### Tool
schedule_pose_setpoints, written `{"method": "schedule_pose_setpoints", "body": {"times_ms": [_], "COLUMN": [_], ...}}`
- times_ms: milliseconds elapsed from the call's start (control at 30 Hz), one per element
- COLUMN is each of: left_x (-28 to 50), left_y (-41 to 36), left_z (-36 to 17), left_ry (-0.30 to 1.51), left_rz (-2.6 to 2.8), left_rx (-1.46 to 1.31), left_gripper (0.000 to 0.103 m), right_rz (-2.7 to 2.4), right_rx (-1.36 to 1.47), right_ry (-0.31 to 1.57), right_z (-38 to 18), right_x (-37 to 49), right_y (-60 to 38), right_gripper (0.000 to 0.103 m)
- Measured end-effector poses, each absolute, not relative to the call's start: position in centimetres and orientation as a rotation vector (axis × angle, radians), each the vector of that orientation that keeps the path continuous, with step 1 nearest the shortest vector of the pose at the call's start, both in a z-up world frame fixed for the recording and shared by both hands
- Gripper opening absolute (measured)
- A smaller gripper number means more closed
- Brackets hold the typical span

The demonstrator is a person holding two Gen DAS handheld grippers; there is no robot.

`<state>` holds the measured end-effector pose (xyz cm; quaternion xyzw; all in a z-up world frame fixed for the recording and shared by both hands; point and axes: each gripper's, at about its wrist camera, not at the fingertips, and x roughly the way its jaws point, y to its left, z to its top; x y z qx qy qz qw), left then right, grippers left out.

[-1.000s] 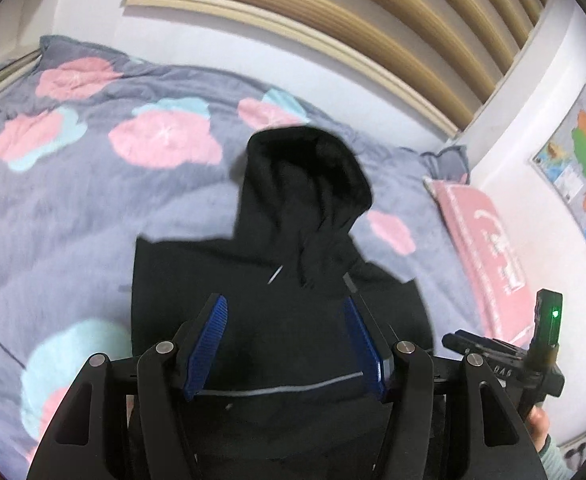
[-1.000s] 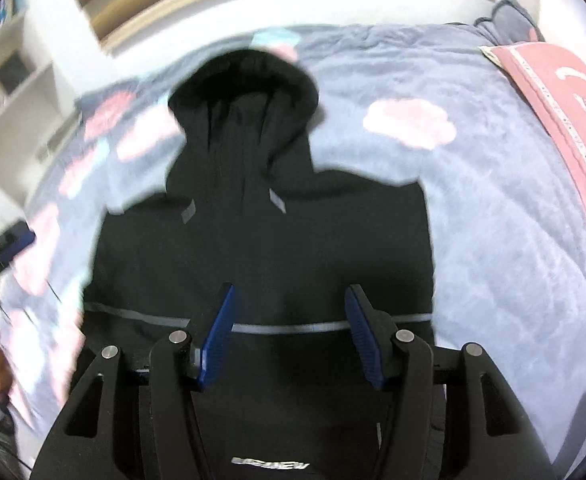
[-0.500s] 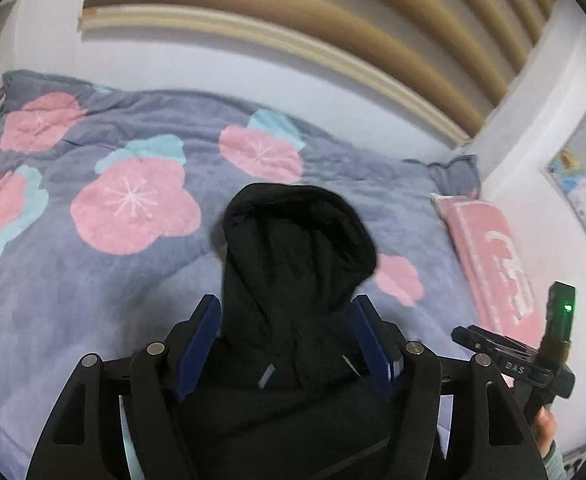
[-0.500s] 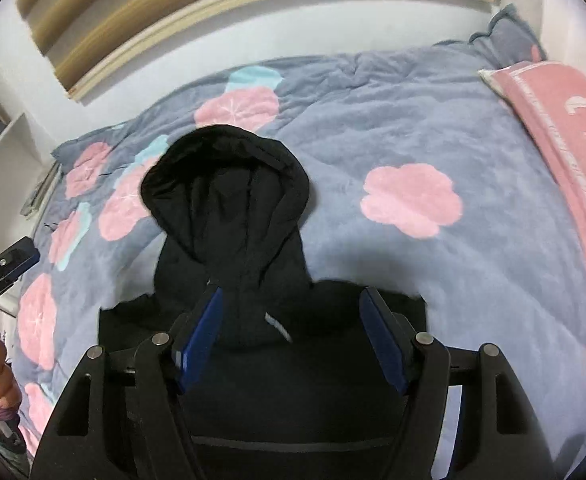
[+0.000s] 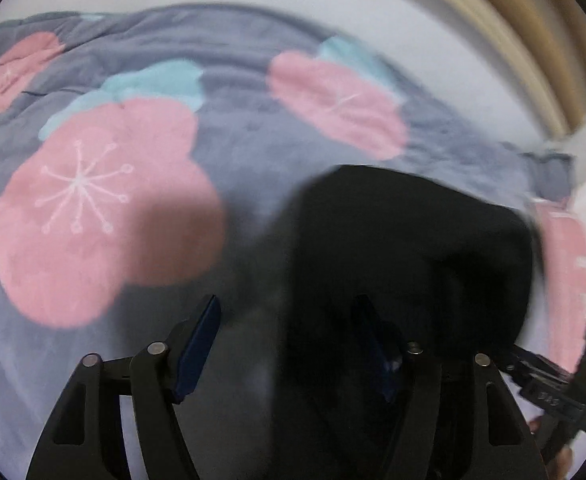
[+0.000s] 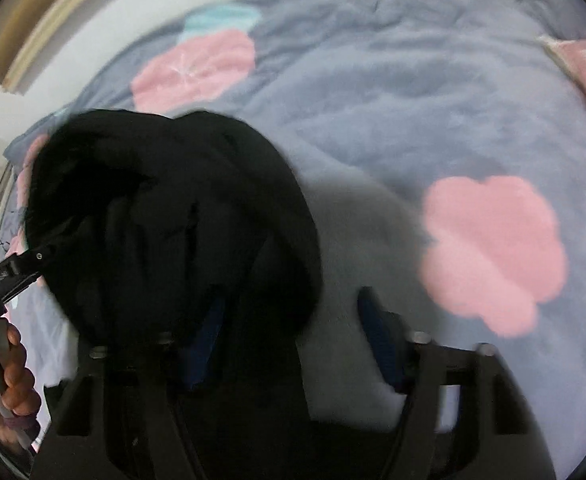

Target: Fold large clothes

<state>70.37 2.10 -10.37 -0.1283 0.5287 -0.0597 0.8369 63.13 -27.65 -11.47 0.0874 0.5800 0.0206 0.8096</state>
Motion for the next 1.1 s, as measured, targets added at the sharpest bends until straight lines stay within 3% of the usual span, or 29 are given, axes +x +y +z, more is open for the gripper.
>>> {"method": "schedule_pose_setpoints", "body": {"times_ms": [33, 167, 233, 300, 433, 500, 600, 667, 700, 733, 967, 1100], "left_x": [70.9, 70.1, 67.9, 66.6, 67.6, 67.7, 67.5, 66.3, 65.3, 64.6, 62.2, 65.4], "left_y": [2.3, 6.0, 7.3, 7.8, 6.4, 6.5, 7.3, 7.7, 8.0, 8.2, 9.1, 6.1], "left_z": [-10.7, -7.6, -5.8, -7.0, -17.1, -18.2, -16.9, -15.7, -14.7, -14.0, -4.7, -3.8], "left_ry": [1.126, 1.004, 0.934, 0.97, 1.271, 1.241, 1.236, 1.217, 1.21, 1.206, 0.988, 0.936], "left_rz": [-0.143, -0.321, -0.387, -0.388, -0.294, -0.319, -0.347, -0.35, -0.328, -0.317, -0.462, -0.492], "left_rx": [-0.278, -0.455, -0.461, -0.438, -0.315, -0.333, -0.35, -0.276, -0.226, -0.202, -0.241, -0.231], "left_gripper": [0.008, 0.006, 0.009, 0.01, 0.012, 0.012, 0.017, 0.034, 0.051, 0.056, 0.058, 0.058], "right_rz": [0.051, 0.085, 0.117, 0.114, 0.064, 0.067, 0.085, 0.091, 0.094, 0.107, 0.197, 0.217], "right_rx": [0.184, 0.24, 0.198, 0.226, 0.256, 0.273, 0.266, 0.216, 0.194, 0.167, 0.143, 0.102], "right_ry": [1.268, 1.073, 0.975, 1.01, 1.214, 1.237, 1.252, 1.259, 1.256, 1.25, 1.1, 1.073], "right_z": [-12.2, -7.3, -5.1, -7.1, -15.4, -17.0, -15.3, -13.8, -13.0, -11.8, -4.4, -4.8], "right_x": [64.1, 63.9, 62.2, 61.8, 63.2, 63.2, 63.1, 62.3, 61.8, 60.8, 59.5, 62.4], "right_y": [-27.7, -29.9, -30.3, -31.4, -31.8, -31.8, -32.0, -32.4, -32.5, -32.6, -31.5, -28.1], "right_gripper": [0.008, 0.006, 0.005, 0.006, 0.007, 0.007, 0.024, 0.042, 0.045, 0.048, 0.049, 0.049]}}
